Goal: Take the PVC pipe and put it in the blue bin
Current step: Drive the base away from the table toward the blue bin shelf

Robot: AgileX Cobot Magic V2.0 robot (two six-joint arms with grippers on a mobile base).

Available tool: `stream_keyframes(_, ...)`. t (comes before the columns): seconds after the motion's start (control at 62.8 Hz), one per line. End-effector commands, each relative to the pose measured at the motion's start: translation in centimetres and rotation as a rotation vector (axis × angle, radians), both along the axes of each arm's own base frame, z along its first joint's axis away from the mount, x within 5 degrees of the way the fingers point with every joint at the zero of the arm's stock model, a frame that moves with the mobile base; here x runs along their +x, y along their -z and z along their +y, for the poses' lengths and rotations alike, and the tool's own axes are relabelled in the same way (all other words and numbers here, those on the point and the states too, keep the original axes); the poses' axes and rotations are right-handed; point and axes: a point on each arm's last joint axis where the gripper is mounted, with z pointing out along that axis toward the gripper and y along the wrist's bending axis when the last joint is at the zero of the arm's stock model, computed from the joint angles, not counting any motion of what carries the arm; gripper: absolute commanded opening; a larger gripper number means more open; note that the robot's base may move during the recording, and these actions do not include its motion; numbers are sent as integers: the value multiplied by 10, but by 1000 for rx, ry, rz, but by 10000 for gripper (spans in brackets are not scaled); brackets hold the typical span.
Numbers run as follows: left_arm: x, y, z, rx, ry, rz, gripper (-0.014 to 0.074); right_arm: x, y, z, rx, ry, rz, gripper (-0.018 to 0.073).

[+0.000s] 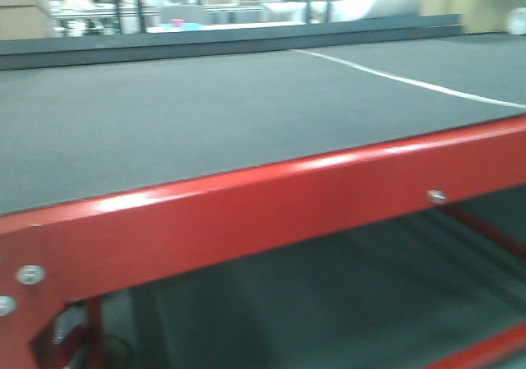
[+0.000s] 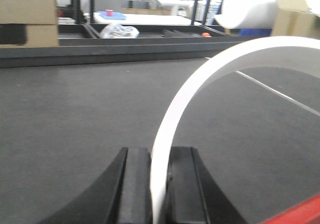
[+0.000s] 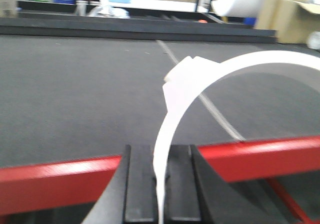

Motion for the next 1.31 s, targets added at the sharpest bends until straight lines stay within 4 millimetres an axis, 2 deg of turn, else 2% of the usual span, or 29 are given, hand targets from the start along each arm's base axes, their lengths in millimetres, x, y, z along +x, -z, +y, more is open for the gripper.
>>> stream_keyframes(0.0, -1, -3, 0, -4, 1, -32, -111, -1, -3, -1, 1, 9, -38, -162)
stream_keyframes(1.291, -1, -3, 0, -4, 1, -35, -111, -1, -3, -1, 1, 9, -38, -162)
